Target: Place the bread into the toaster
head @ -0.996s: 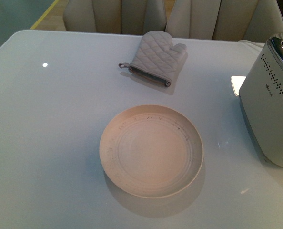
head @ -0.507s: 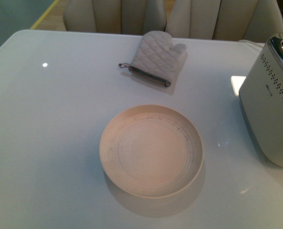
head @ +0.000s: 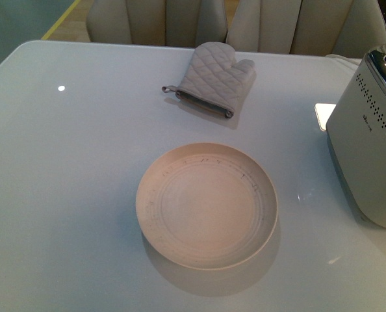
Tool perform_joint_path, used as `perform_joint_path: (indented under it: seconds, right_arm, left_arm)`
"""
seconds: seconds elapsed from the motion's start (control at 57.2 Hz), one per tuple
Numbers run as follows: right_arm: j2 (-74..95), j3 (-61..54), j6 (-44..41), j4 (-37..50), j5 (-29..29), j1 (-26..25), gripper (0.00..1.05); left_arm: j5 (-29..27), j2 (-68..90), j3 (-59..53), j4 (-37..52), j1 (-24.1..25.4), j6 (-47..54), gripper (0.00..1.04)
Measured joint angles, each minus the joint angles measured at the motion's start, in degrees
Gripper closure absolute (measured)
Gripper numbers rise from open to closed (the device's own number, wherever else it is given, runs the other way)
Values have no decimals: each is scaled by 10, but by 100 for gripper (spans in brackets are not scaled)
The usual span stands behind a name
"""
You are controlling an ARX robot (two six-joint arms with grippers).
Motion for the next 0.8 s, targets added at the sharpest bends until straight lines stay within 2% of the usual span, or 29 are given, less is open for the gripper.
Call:
perform_joint_path:
  seconds: [0.454,0.716,0.786,0.804]
  right_arm:
    - [0,-31,0,-9,15,1,102]
    - [21,-70,-1,31,7,9,102]
    - [25,-80,-2,41,7,11,92]
    - [25,-84,-2,45,6,11,87]
  left_arm:
    - [0,0,0,0,0,0,7]
    - [0,0,0,0,0,0,7]
    - [0,0,0,0,0,0,7]
    - [0,0,0,0,0,0,7]
